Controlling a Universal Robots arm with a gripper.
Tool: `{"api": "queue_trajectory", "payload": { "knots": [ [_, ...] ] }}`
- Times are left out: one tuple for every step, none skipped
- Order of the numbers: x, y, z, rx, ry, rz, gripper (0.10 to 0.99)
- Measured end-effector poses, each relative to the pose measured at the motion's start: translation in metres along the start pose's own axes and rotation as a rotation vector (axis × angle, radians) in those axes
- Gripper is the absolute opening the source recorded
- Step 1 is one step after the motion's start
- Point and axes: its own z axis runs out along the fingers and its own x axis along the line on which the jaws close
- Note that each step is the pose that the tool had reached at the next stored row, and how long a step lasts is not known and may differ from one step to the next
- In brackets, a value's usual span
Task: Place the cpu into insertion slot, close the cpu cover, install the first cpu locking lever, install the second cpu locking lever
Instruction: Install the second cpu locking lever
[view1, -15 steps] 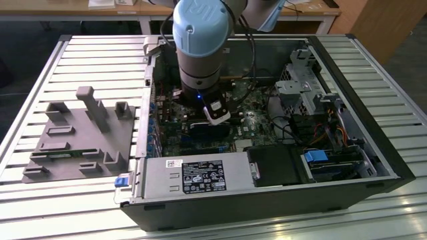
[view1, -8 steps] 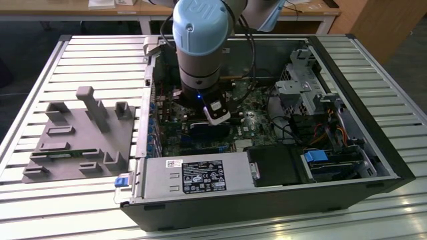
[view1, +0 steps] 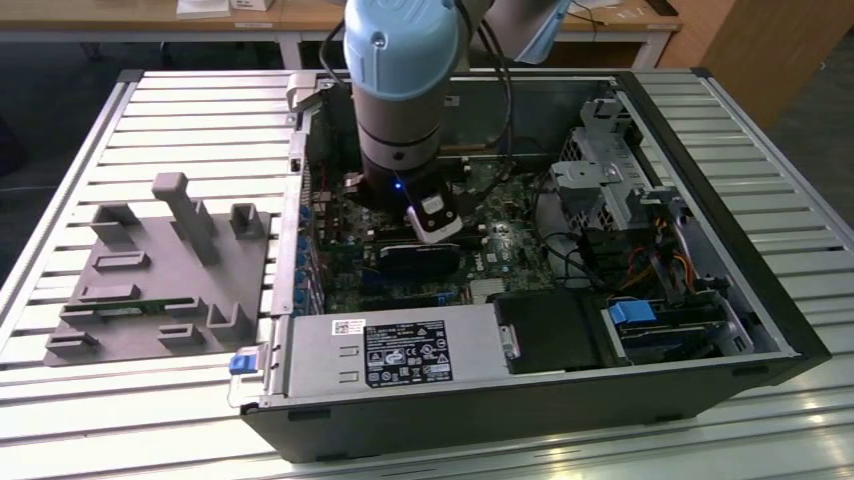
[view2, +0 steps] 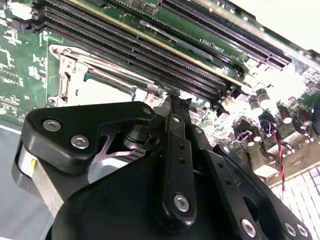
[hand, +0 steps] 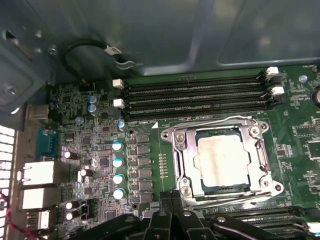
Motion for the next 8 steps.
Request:
{"api": "queue_trajectory", "payload": {
  "knots": [
    [0.0, 0.0005, -0.0016, 0.0, 0.0, 0.0, 0.106],
    [0.0, 0.0008, -0.0028, 0.0, 0.0, 0.0, 0.106],
    [-0.0001, 0.001, -0.0033, 0.0, 0.0, 0.0, 0.106],
    [-0.0006, 0.0011, -0.0032, 0.0, -0.0001, 0.0, 0.106],
    [-0.0015, 0.0012, -0.0032, 0.0, -0.0001, 0.0, 0.106],
    [-0.0033, 0.0014, -0.0033, 0.0, 0.0, 0.0, 0.106],
    [-0.0058, 0.0016, -0.0033, 0.0, 0.0, 0.0, 0.106],
    [-0.0084, 0.0019, -0.0032, 0.0, -0.0001, 0.0, 0.106]
  ]
}}
